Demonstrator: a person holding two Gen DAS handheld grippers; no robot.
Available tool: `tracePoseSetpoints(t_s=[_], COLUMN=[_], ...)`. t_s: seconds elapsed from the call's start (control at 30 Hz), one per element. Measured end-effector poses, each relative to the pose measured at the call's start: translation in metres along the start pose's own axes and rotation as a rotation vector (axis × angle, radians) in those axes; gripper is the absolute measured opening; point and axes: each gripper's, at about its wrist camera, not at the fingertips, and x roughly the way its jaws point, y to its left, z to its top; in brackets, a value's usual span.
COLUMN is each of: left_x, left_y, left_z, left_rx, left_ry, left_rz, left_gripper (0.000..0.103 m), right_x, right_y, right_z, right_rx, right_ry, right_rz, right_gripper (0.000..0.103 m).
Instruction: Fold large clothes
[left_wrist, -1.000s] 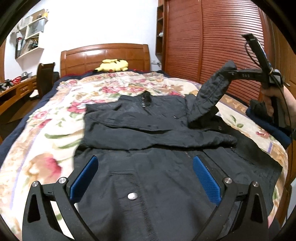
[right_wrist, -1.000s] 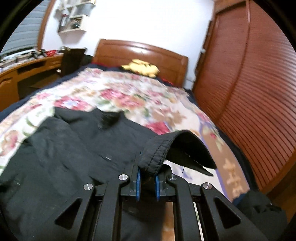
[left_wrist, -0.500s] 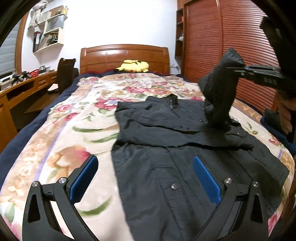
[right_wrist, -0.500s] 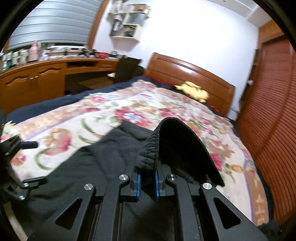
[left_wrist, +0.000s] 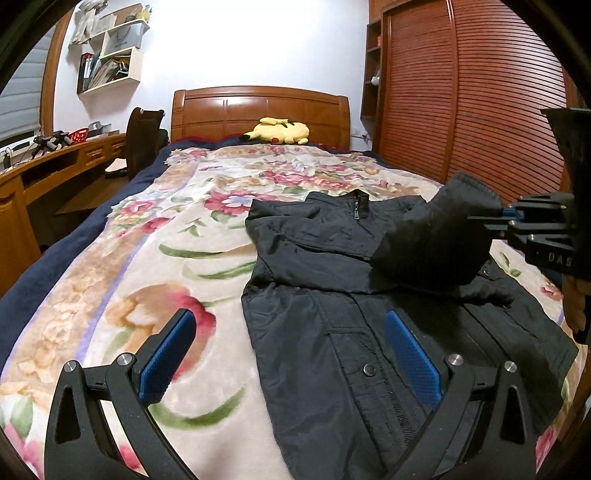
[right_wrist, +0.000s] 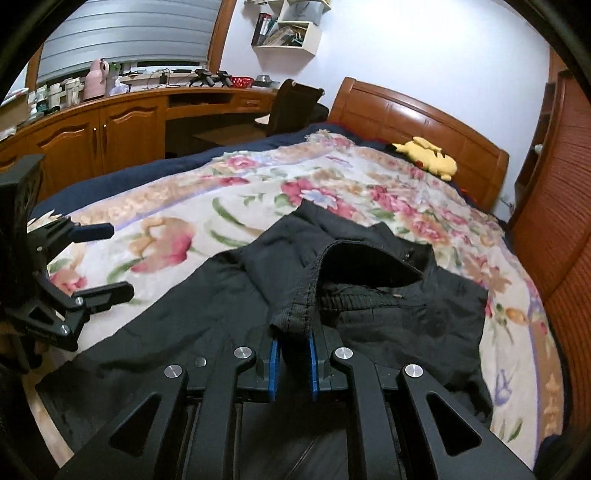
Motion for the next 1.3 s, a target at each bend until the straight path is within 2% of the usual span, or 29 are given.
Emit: tracePoseSetpoints(t_s=[0.1, 0.17, 0.23, 0.27, 0.5, 0.7, 1.03, 1.13, 1.3], left_x=[0.001, 0.001, 0.002, 0.002, -0.001, -0.004, -0.005, -0.002, 0.008], left_y=[-0.003, -0.003, -0.004, -0.005, -0.011, -0.030, -0.077, -0.094, -0.125], left_z=[0.000, 0.000, 0.000, 0.000, -0.001, 0.000, 0.003, 0.004, 0.000], left_rx=[0.009, 0.011, 0.012, 0.012, 0.017, 0.056, 0.121, 0.129, 0.185], left_ry=[0.001, 0.001, 0.003, 0.003, 0.004, -0.001, -0.005, 0.011, 0.032], left_rz=[-0.002, -0.002, -0.003, -0.004, -0.020, -0.048, -0.127, -0.175, -0.197], left_gripper=[0.102, 0.102, 0.102, 0.102, 0.102, 0.102, 0.102, 0.102, 0.102], right_x=[0.003, 0.002, -0.004, -0.002, 0.001, -0.001, 0.004, 0.004, 0.009], right_y=[0.001, 0.005, 0.006, 0.009, 0.009, -0.004, -0.030, -0.036, -0.043], right_z=[0.005, 0.004, 0.008, 0.008, 0.004, -0.027, -0.077, -0.089, -0.107], right_rx=[0.020, 0.032, 0.034, 0.036, 0.038, 0.098, 0.205, 0.230, 0.277], right_ry=[0.005, -0.005, -0.030, -0.046, -0.058, -0.038, 0.072, 0.096, 0.136], right_rz=[-0.010, -0.007, 0.001, 0.005, -0.024, -0.056, -0.118, -0.130, -0.149], right_gripper=[0.023, 0.042, 0.054, 0.055, 0.055, 0.055, 0.055, 0.055, 0.055])
